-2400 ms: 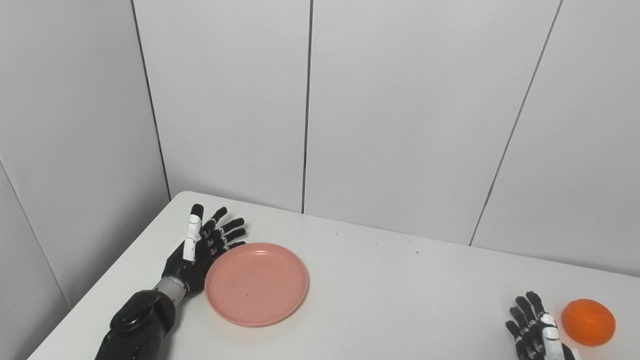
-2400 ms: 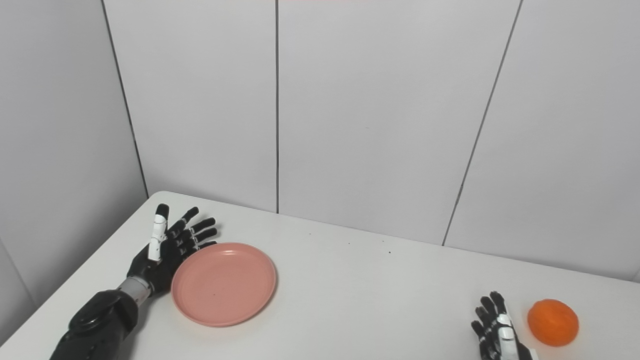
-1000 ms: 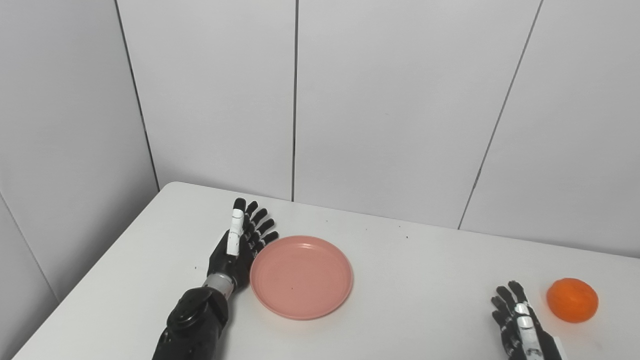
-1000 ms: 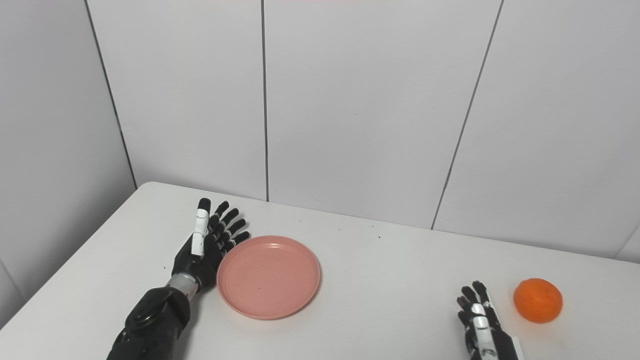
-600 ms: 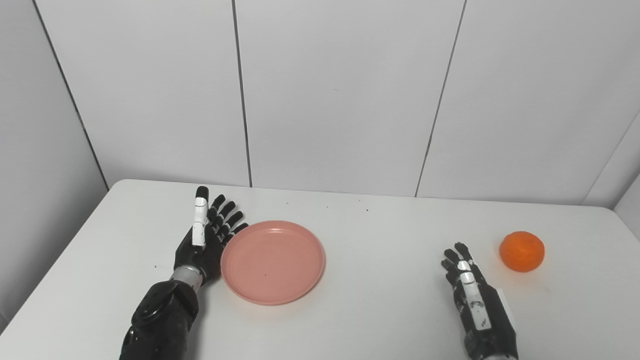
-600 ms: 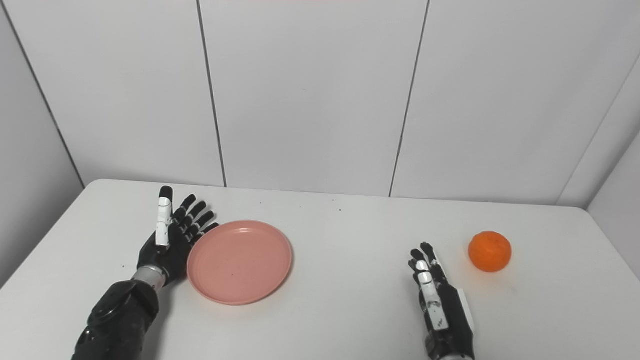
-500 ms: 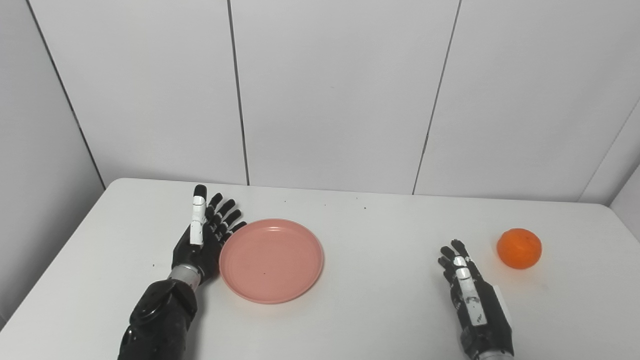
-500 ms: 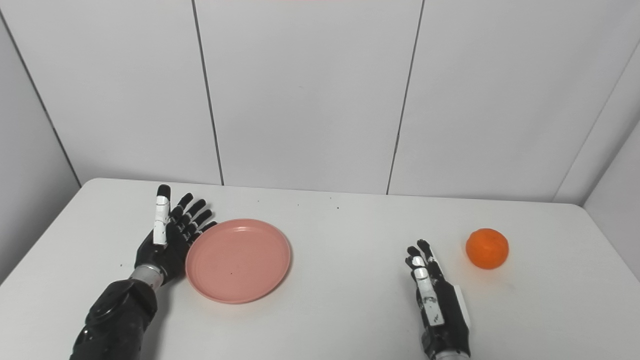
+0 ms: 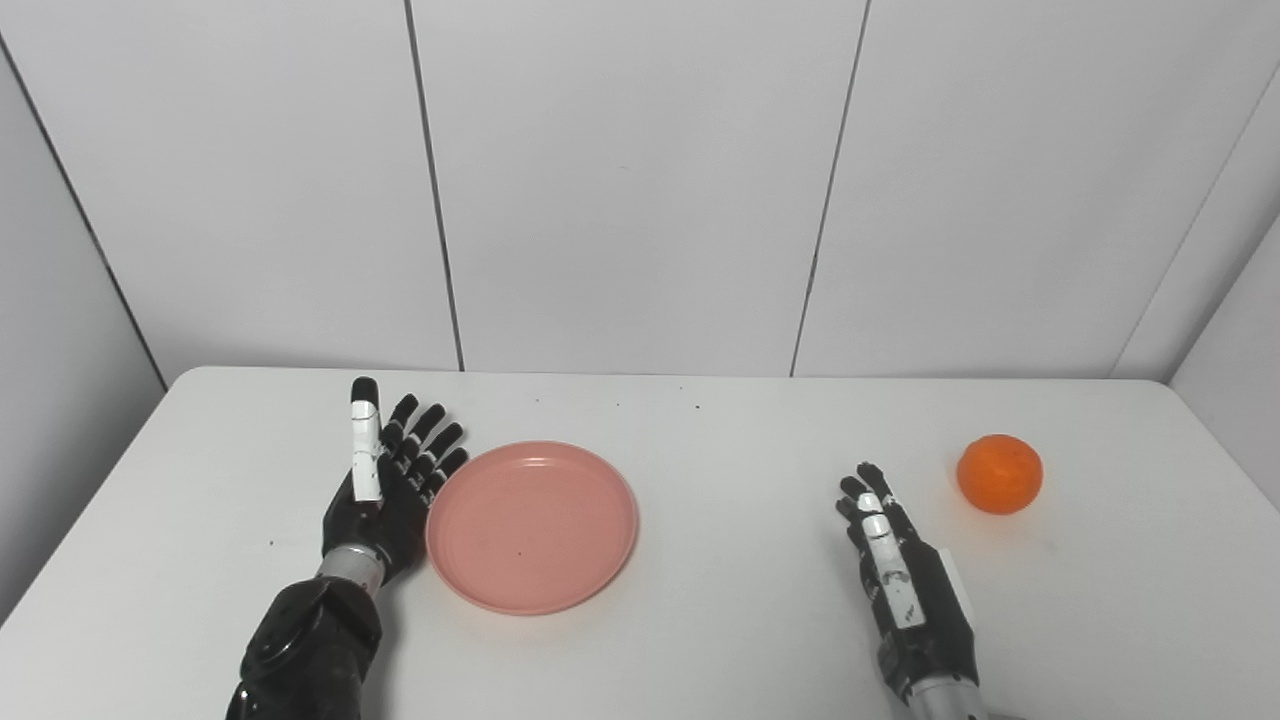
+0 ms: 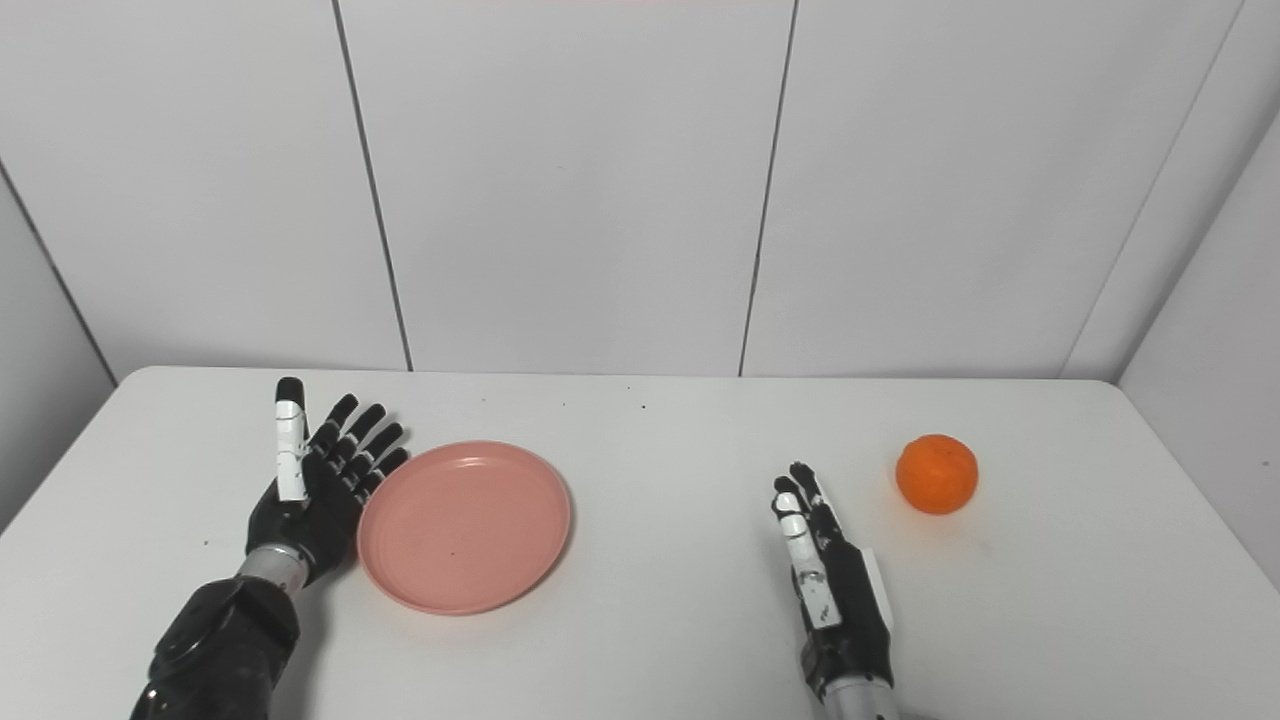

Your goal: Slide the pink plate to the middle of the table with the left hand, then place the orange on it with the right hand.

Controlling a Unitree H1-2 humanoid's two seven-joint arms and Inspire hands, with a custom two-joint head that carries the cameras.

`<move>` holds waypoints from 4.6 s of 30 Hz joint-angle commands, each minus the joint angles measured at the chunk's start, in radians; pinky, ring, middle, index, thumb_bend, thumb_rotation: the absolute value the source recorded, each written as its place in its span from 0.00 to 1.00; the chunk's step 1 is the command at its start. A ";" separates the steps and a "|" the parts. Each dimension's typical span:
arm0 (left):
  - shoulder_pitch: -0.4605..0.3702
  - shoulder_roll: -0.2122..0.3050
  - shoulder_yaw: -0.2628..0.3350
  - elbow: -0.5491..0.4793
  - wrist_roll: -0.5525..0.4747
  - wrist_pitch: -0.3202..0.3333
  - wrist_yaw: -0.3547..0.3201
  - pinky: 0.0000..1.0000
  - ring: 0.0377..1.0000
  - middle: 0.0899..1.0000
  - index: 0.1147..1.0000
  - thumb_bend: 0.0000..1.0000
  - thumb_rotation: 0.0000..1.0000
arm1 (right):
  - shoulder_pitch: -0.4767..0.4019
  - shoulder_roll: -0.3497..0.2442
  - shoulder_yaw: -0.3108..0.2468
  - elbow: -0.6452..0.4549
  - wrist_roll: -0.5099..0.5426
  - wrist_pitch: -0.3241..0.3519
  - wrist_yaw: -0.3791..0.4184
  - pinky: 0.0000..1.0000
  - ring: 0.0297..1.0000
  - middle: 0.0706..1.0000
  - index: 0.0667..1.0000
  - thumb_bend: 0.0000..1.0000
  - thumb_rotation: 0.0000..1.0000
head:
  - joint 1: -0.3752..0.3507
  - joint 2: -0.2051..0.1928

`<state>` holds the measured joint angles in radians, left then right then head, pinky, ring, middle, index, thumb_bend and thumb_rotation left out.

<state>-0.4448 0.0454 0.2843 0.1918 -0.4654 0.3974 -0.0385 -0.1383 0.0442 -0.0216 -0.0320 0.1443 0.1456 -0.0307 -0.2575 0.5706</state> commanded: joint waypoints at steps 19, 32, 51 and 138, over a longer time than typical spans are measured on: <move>-0.058 -0.038 -0.048 0.006 -0.024 -0.020 -0.033 0.98 0.94 0.99 1.00 0.99 0.85 | -0.032 0.068 0.052 0.046 -0.065 0.005 -0.020 1.00 0.94 0.92 0.96 0.63 0.84 | -0.082 -0.014; -0.048 -0.052 -0.081 -0.009 -0.003 -0.006 -0.029 0.97 0.95 0.99 1.00 0.96 0.90 | -0.032 0.090 0.061 0.041 -0.097 0.014 -0.040 1.00 0.93 0.90 0.94 0.58 0.81 | -0.102 0.003; -0.027 -0.075 -0.115 0.032 0.011 -0.045 -0.051 0.98 0.96 1.00 1.00 0.97 0.87 | -0.024 0.072 0.055 -0.008 -0.063 0.060 -0.030 1.00 0.94 0.92 0.95 0.57 0.72 | -0.089 0.013; 0.002 -0.045 -0.151 0.100 0.069 -0.117 -0.126 1.00 0.96 0.97 1.00 0.93 0.90 | -0.363 -0.585 0.134 0.346 -0.983 -0.055 -0.229 0.80 0.77 0.76 0.73 0.85 0.87 | -0.095 -0.084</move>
<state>-0.4416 -0.0038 0.1337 0.2914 -0.4039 0.2622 -0.1728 -0.4652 -0.5159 0.1221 0.3228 -0.8477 0.1331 -0.2169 -0.3528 0.4862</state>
